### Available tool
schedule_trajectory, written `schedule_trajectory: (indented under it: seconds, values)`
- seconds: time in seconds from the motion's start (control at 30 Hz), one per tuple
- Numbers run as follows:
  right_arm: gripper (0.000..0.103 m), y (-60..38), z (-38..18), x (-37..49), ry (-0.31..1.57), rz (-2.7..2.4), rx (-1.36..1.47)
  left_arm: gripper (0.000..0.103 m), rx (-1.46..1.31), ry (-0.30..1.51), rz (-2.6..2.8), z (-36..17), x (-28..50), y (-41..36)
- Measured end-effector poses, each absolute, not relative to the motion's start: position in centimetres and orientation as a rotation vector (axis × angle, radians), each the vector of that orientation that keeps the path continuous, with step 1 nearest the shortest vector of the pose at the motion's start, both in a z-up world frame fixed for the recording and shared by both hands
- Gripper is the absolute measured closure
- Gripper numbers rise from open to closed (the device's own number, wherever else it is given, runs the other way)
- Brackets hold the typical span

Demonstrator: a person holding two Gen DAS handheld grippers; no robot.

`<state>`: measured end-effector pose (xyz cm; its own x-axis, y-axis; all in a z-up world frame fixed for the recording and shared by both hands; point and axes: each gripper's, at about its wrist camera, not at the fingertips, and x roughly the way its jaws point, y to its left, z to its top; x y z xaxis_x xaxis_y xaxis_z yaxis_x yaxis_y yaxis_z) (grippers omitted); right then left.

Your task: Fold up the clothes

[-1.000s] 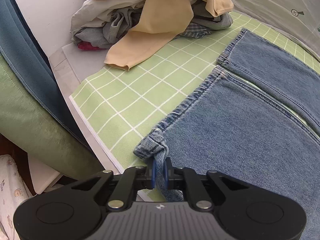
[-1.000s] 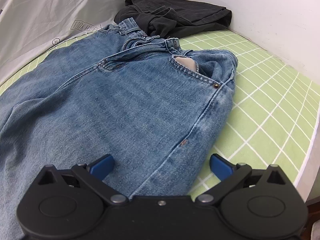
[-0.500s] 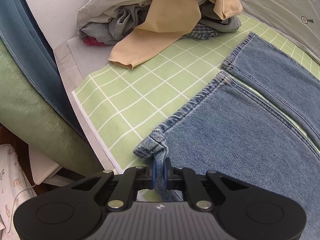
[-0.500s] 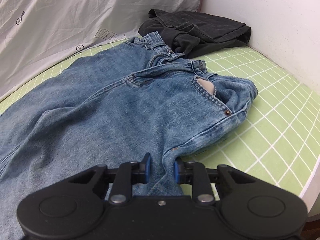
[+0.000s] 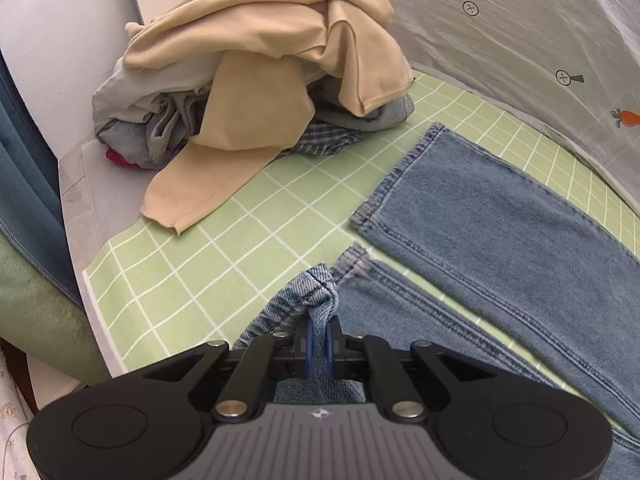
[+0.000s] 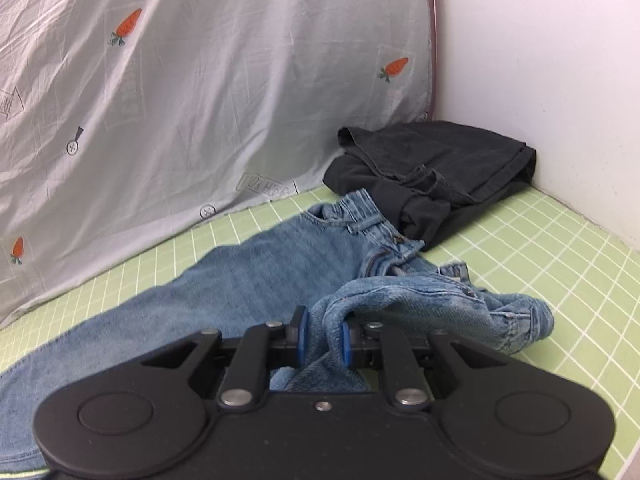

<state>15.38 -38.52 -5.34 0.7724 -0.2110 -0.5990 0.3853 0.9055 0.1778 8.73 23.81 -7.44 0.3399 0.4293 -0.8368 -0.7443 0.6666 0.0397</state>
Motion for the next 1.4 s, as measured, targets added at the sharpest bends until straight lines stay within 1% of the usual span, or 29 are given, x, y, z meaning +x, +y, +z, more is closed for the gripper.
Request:
schedule_trajectory:
  seconds: [0.13, 0.37, 0.5, 0.57, 0.63, 0.77, 0.83, 0.97, 1.03, 1.07, 1.1, 1.17, 1.2, 1.23, 1.27, 1.3, 1.33, 1.37, 1.4]
  values:
    - [0.086, -38.4, -4.2, 17.9, 0.569, -0.340, 0.293, 0.095, -0.371, 0.924, 0.776, -7.1, 11.7, 24.0]
    - [0.086, -37.4, -7.0, 22.9, 0.652, -0.368, 0.229, 0.096, -0.459, 0.934, 0.791, -8.4, 15.6, 25.9]
    - [0.087, -37.2, -6.2, 25.6, 0.622, -0.394, 0.222, 0.096, -0.437, 0.886, 0.785, -6.4, 18.3, 26.6]
    - [0.094, -37.3, -5.8, 27.0, 0.597, -0.411, 0.202, 0.096, -0.381, 0.870, 0.774, -5.7, 19.7, 26.6]
    - [0.094, -37.5, -6.4, 28.7, 0.607, -0.413, 0.176, 0.096, -0.400, 0.880, 0.757, -6.4, 21.1, 27.3]
    - [0.095, -37.1, -8.7, 32.2, 0.689, -0.391, 0.109, 0.096, -0.403, 0.891, 0.751, -7.5, 24.1, 27.6]
    - [0.096, -36.6, -8.3, 33.2, 0.667, -0.366, 0.073, 0.096, -0.405, 0.893, 0.747, -8.0, 25.6, 27.8]
    - [0.096, -37.3, -6.5, 35.5, 0.581, -0.361, 0.123, 0.096, -0.431, 0.801, 0.731, -6.0, 27.6, 28.7]
    - [0.096, -37.8, -6.3, 37.1, 0.569, -0.357, 0.150, 0.096, -0.464, 0.753, 0.701, -5.3, 29.0, 29.5]
    - [0.096, -37.7, -6.6, 38.5, 0.577, -0.353, 0.137, 0.094, -0.470, 0.740, 0.692, -5.3, 29.7, 29.7]
    - [0.096, -37.3, -7.1, 39.7, 0.604, -0.339, 0.098, 0.087, -0.453, 0.742, 0.696, -5.6, 30.6, 29.7]
    - [0.095, -36.4, -8.2, 42.0, 0.657, -0.315, 0.019, 0.084, -0.381, 0.796, 0.707, -6.9, 32.7, 29.2]
    - [0.092, -35.6, -8.6, 42.4, 0.686, -0.324, -0.017, 0.083, -0.363, 0.823, 0.698, -7.2, 33.0, 28.7]
    - [0.082, -34.8, -9.1, 42.8, 0.713, -0.332, -0.053, 0.081, -0.347, 0.845, 0.690, -7.6, 33.1, 28.3]
    - [0.070, -33.8, -9.2, 42.6, 0.712, -0.329, -0.080, 0.072, -0.337, 0.835, 0.684, -7.7, 32.4, 27.8]
    - [0.040, -32.8, -9.2, 41.8, 0.689, -0.326, -0.105, 0.058, -0.323, 0.825, 0.675, -7.9, 31.5, 27.2]
    - [0.026, -31.8, -9.2, 41.0, 0.665, -0.323, -0.130, 0.050, -0.308, 0.819, 0.667, -8.2, 30.5, 26.7]
    - [0.009, -30.8, -9.2, 40.3, 0.645, -0.318, -0.153, 0.039, -0.288, 0.840, 0.673, -8.7, 29.6, 26.0]
    - [0.007, -30.0, -9.5, 39.3, 0.656, -0.301, -0.165, 0.037, -0.270, 0.864, 0.680, -9.2, 28.6, 25.3]
